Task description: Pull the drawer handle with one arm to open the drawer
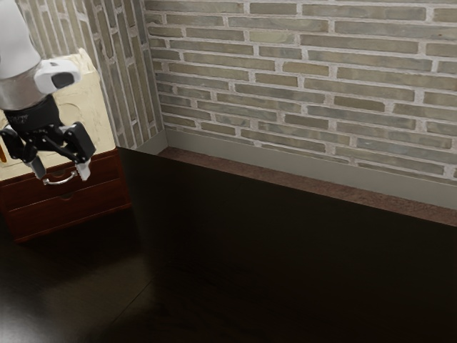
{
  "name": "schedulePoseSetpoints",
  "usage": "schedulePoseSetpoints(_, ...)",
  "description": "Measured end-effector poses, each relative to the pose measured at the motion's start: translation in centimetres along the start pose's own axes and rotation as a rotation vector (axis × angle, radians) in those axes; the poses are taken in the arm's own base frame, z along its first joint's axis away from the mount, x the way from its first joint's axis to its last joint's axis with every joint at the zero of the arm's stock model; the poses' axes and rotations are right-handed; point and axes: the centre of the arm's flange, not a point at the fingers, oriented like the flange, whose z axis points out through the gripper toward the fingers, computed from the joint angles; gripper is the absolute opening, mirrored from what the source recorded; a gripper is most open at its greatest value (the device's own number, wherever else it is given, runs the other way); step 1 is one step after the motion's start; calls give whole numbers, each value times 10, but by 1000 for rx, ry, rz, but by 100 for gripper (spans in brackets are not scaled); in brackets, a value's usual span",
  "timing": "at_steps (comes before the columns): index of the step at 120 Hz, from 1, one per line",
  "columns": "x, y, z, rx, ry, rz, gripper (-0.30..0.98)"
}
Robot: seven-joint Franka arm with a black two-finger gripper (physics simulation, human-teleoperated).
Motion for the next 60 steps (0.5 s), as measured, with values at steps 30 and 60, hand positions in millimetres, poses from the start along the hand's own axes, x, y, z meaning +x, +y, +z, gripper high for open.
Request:
schedulePoseSetpoints(30, -19, -31, 68, -35, -83, 254, 69)
schedulePoseSetpoints(60, 22, -87, 102, 75, -47, 627, 69)
